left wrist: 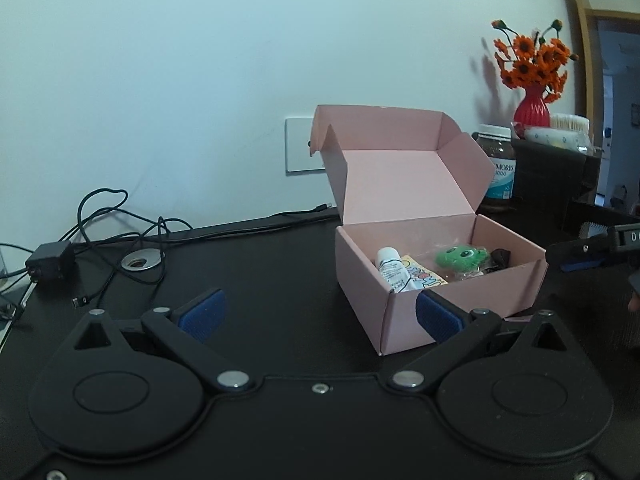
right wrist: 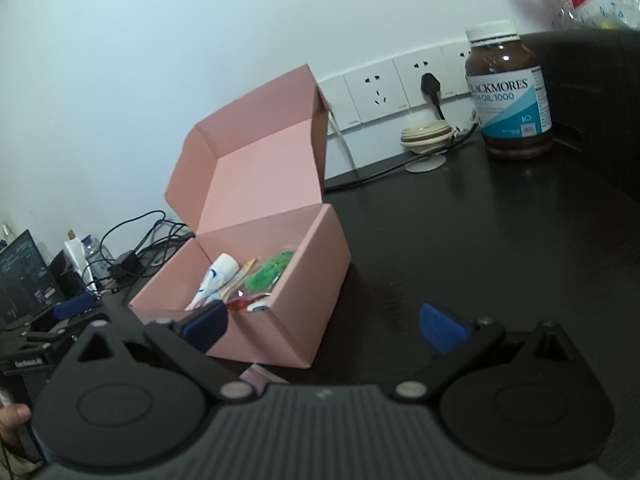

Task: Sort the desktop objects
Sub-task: 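Withdraw the left gripper up and away from the pink box, then move the right gripper to the lilac Ms.Brandy tube and close on it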

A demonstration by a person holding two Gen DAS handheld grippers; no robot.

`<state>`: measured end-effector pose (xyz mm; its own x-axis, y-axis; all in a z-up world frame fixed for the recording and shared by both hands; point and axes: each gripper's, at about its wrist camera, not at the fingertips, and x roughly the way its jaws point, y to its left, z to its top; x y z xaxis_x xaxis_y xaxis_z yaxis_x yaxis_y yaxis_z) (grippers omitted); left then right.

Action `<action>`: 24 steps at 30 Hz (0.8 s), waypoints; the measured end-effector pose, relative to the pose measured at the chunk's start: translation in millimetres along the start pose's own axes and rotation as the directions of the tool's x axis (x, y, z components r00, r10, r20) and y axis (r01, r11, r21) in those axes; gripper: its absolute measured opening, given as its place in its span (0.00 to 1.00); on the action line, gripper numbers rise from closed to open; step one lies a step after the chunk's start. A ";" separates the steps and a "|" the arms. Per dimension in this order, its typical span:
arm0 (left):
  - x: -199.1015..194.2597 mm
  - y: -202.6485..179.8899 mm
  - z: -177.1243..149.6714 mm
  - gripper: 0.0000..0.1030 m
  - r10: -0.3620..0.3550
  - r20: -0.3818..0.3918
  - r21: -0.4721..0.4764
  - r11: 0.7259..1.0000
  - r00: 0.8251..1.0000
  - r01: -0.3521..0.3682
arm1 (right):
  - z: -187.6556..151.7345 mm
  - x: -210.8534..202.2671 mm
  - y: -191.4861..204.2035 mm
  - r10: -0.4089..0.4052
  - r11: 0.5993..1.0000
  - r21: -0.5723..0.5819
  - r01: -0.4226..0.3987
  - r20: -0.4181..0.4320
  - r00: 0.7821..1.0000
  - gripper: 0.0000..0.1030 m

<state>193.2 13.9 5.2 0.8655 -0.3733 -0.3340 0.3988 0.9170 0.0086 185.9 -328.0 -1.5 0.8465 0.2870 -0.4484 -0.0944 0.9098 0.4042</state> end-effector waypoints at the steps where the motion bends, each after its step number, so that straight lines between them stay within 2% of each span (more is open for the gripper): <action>1: -0.5 -0.9 0.0 1.00 0.002 0.003 0.002 1.000 1.000 -0.002 | 0.3 0.7 -1.4 -0.009 1.000 0.011 0.010 -0.008 1.000 0.99; 6: -0.3 -6.3 -0.2 1.00 0.018 0.001 0.022 1.000 1.000 -0.018 | 1.3 0.6 -2.8 -0.062 0.996 0.053 0.065 -0.060 0.996 0.99; 12: 0.6 -2.7 -0.5 1.00 0.028 -0.008 0.002 1.000 1.000 -0.028 | -12.8 -7.1 14.9 -0.136 0.990 0.005 0.138 -0.118 0.984 0.99; 24: -0.2 -2.0 -0.6 1.00 0.035 -0.011 -0.003 0.999 0.999 -0.035 | -28.0 -18.7 49.4 -0.155 0.987 -0.065 0.148 -0.118 0.981 0.99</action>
<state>192.1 12.2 4.6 0.8754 -0.3392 -0.3443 0.3672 0.9300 0.0173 150.7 -280.1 4.5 0.7830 0.1760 -0.5966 -0.0019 0.9598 0.2807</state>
